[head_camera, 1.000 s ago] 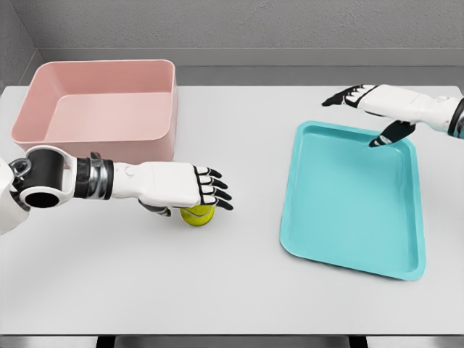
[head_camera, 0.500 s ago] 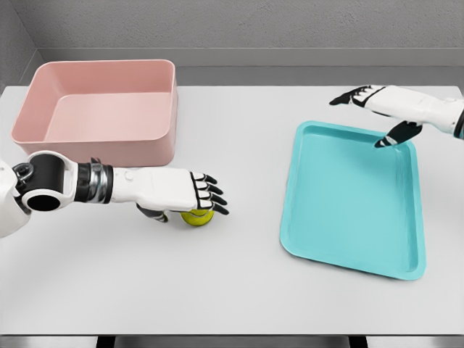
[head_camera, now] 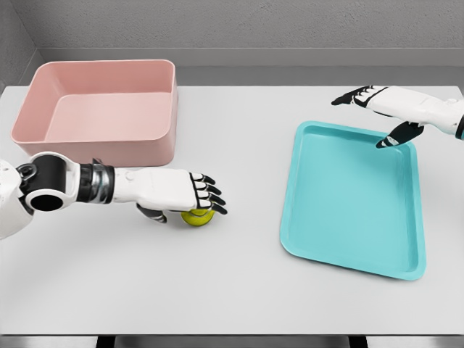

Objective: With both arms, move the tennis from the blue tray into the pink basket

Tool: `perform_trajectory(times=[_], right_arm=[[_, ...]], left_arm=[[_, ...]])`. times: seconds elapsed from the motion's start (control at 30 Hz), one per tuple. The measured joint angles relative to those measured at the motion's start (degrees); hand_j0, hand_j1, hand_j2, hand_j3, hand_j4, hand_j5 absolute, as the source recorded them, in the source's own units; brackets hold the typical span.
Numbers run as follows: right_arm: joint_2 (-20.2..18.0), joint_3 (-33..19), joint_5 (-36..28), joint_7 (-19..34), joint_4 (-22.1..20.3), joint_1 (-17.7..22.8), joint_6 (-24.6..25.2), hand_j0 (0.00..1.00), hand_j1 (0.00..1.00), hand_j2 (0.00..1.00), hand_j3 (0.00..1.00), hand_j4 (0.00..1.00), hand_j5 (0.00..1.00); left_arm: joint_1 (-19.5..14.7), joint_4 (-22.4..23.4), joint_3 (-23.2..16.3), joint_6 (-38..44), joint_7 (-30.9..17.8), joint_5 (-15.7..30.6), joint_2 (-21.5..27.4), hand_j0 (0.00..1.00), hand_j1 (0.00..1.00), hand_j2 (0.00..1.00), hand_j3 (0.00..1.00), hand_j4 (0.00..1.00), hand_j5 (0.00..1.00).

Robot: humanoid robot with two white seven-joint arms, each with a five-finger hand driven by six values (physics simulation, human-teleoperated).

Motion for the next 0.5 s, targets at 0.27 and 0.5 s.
perform_trajectory(times=[0.27, 0.5], right_arm=[[0.48, 0.14, 0.02, 0.01, 0.05, 0.7, 0.0, 1.0, 1.0, 1.0, 1.0, 1.0, 1.0], [0.54, 0.11, 0.01, 0.0, 0.04, 0.88, 0.0, 1.0, 1.0, 1.0, 1.0, 1.0, 1.0]], left_arm=[[0.0, 1.42, 0.0, 0.0, 0.12, -0.21, -1.0, 1.0, 1.0, 1.0, 1.0, 1.0, 1.0], [0.18, 1.73, -0.07, 0.0, 0.17, -0.35, -1.13, 1.0, 1.0, 1.0, 1.0, 1.0, 1.0]])
